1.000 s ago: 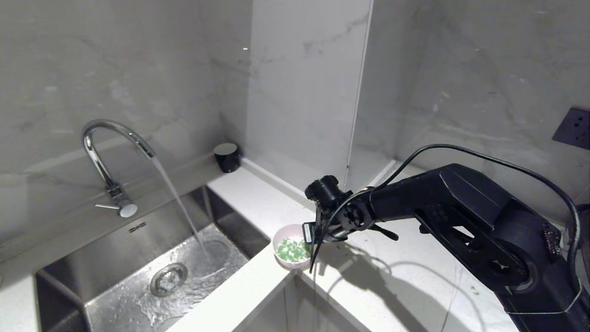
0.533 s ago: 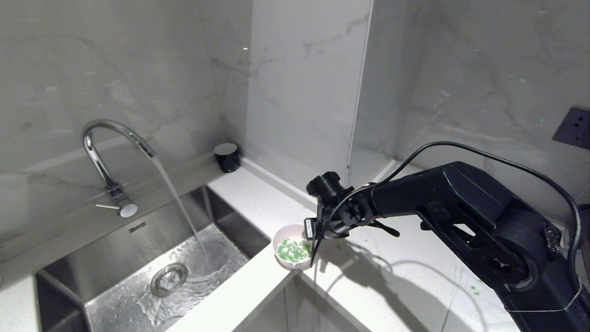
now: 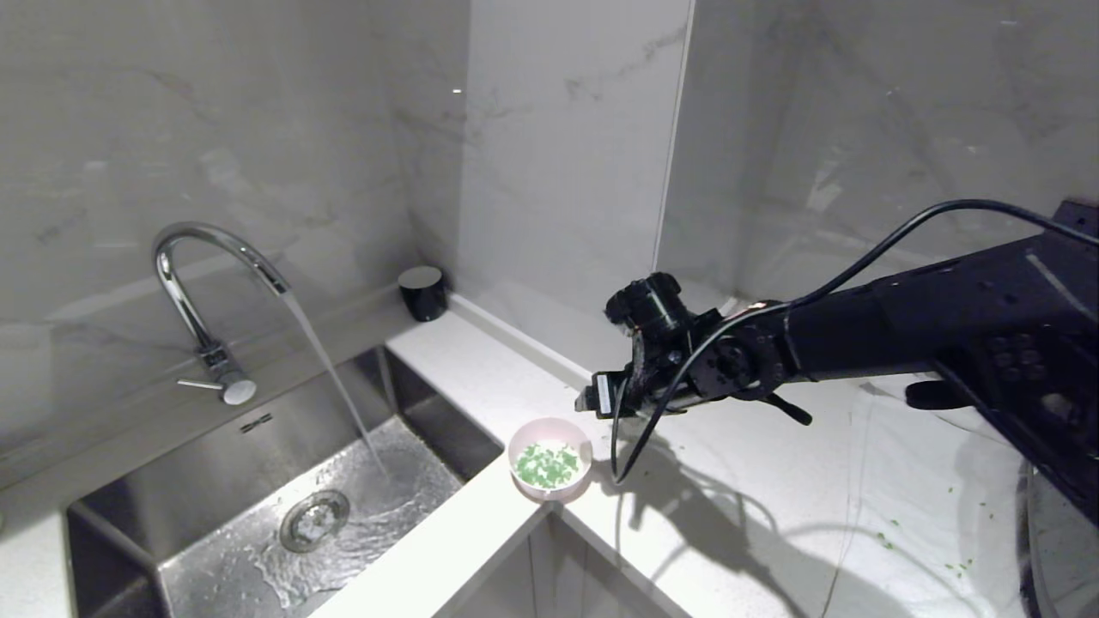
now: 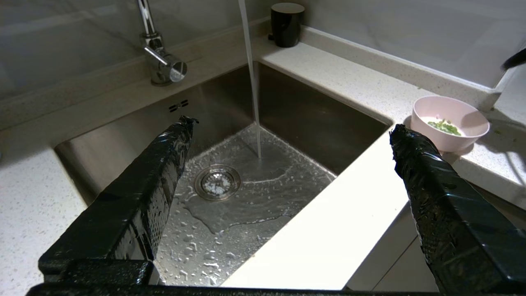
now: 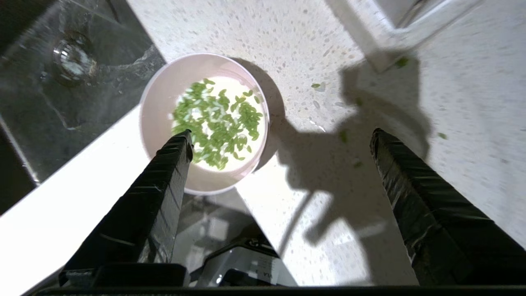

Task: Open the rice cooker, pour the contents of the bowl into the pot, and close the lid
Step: Fill a bowl with water from the tap

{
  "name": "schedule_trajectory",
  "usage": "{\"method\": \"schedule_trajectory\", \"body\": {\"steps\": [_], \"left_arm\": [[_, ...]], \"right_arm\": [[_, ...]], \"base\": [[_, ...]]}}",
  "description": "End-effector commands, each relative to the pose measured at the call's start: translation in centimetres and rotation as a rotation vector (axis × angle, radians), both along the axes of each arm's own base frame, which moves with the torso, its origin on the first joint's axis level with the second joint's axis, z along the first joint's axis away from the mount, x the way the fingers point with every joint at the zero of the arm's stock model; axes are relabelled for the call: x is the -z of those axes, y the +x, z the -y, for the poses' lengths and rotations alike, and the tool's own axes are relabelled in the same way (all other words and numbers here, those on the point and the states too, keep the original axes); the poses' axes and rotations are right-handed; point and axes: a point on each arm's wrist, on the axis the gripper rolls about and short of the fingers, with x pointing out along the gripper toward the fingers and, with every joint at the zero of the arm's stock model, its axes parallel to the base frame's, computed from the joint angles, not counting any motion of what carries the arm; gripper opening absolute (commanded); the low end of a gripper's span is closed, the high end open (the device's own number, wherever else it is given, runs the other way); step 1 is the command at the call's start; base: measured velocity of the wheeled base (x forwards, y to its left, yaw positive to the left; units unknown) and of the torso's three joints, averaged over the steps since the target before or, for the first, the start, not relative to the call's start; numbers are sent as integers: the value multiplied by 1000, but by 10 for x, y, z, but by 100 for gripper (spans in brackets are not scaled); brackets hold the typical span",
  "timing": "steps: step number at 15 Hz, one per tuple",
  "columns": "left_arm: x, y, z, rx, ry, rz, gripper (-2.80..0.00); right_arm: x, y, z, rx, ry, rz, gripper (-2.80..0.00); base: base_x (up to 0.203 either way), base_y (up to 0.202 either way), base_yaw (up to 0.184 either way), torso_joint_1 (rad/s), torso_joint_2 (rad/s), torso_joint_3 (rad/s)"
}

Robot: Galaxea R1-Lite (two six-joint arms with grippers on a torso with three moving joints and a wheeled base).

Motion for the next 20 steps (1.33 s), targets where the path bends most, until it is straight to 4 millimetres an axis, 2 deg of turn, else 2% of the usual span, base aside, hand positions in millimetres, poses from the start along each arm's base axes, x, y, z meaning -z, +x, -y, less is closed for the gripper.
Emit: {"method": "schedule_trajectory", "body": {"steps": [1,6,8,12,16,19,20], "left_arm": [[2,1,0,1,-1,-10,0],[2,1,0,1,-1,-10,0],[2,1,0,1,-1,-9,0],[2,1,0,0,-1,-10,0],[2,1,0,1,-4,-9,0],[2,1,0,-2,-4,-9,0],[2,1,0,-2,-4,-9,-280]], "right_arm": [[-62,-36,23,3,65,103,0],[-132,-118,81,38,110,271,0],[-151,-154,109,71,98,367,0],[-164,-218,158,167,41,521,0],[-174,-260,203,322,-7,618,0],[-172,-286,220,373,-44,662,0],[-169,-294,223,377,-46,664,0]], "base": [[0,0,0,0,0,0],[0,0,0,0,0,0],[0,0,0,0,0,0],[0,0,0,0,0,0],[0,0,0,0,0,0],[0,0,0,0,0,0],[0,0,0,0,0,0]]}}
